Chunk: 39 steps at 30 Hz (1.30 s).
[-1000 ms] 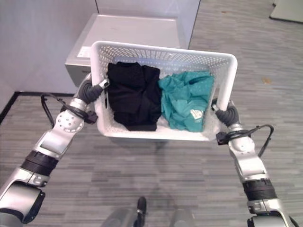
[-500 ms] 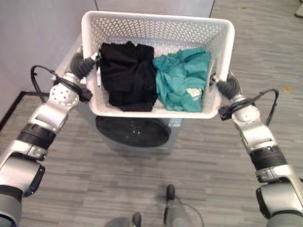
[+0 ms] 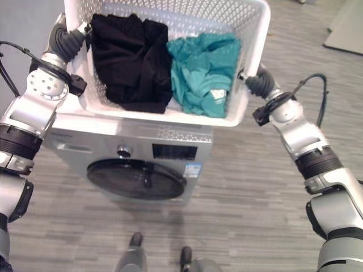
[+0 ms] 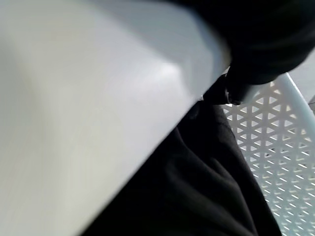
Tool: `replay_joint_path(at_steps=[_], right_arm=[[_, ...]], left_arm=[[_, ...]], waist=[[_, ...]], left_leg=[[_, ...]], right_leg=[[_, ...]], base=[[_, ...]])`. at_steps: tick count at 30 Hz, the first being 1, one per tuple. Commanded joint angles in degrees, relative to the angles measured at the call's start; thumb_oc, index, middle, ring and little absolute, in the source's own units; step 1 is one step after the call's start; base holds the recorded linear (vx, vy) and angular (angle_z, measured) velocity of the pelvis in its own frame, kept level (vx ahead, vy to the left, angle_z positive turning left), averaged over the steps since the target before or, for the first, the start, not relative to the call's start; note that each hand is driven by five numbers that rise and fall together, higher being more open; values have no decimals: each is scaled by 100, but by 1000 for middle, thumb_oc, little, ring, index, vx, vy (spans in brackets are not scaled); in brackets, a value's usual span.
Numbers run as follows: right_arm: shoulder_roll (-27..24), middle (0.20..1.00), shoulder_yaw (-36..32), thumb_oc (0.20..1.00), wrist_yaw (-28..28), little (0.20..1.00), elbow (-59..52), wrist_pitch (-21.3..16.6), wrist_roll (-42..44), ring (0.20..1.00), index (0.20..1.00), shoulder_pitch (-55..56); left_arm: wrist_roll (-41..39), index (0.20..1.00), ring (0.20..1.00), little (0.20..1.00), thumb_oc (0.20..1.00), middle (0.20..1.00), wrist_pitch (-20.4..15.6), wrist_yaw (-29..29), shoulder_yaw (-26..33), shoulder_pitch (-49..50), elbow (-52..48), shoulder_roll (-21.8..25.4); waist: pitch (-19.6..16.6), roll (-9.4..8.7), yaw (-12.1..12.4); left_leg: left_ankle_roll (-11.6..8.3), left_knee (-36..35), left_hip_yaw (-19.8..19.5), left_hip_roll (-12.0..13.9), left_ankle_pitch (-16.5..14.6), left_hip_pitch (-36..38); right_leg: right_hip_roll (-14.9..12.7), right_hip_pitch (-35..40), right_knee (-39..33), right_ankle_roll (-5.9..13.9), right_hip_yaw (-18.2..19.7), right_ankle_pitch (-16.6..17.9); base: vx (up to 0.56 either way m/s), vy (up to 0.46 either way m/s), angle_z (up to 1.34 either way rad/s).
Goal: Grab the laundry basket,head to the washer,open it,put in the laundry and shut it.
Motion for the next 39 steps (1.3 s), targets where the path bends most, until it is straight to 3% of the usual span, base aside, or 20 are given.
replay_joint_path(at_steps=[1,9,17,18,19,20,30,39], right_arm=[[-183,200,-256,200,255,200,-179,-261,65,200,200,22],[-155,200,93,200,447,200,547,-122,312,200,200,-323],[-186,200,1293,200,875,200,2278,153,840,200,200,-1725],[-152,467,1433,467,940,467,2442,168,818,467,467,-1843],[-118,567,1545,567,972,567,2590,202,775,567,567,-1930],[-79,1000,1658,1000,1013,1000,2748,225,744,1000,1000,-2068],[500,1000,1885,1000,931,1000,3905,210,673,1000,1000,-2598],[511,1000,1454,1000,628,1000,3967,42,1080,1000,1000,-2424]], left_arm=[[182,200,200,200,200,200,-290,197,178,-558,131,198],[90,200,200,200,200,200,-224,6,-145,-716,451,307],[15,200,200,200,200,200,-16,-492,-1468,-1762,1701,472],[32,228,228,228,228,228,-13,-530,-1612,-1875,1933,410],[47,457,457,457,457,457,13,-563,-1709,-1948,2099,363],[56,1000,1000,1000,1000,1000,25,-595,-1819,-2045,2342,311],[172,1000,1000,1000,1000,1000,137,-695,-2257,-2435,3285,-104],[-73,1000,1000,1000,1000,1000,55,-611,-1915,-2064,3219,2]], waist=[[-781,27,446],[-842,48,570],[-886,27,552],[-889,23,531],[-894,38,515],[-886,22,492],[-875,90,484],[-837,120,523]], left_leg=[[225,10,115,-26,-491,527],[349,-199,244,-114,-590,746],[385,-287,374,-117,-614,839],[382,-304,386,-111,-607,848],[380,-310,398,-89,-651,885],[380,-312,405,-105,-606,858],[400,-315,418,-95,-689,904],[405,-305,364,-147,-644,821]], right_leg=[[-663,-407,173,627,-20,-107],[-812,-459,126,772,145,-13],[-887,-530,157,873,178,22],[-890,-535,166,880,165,15],[-876,-508,174,888,152,-26],[-894,-546,181,892,152,18],[-889,-562,196,931,138,-20],[-930,-590,153,927,96,34]], base=[[116,174,4],[38,93,0],[35,50,-10],[52,20,-5],[0,0,0],[40,19,2],[4,1,0],[0,0,0]])
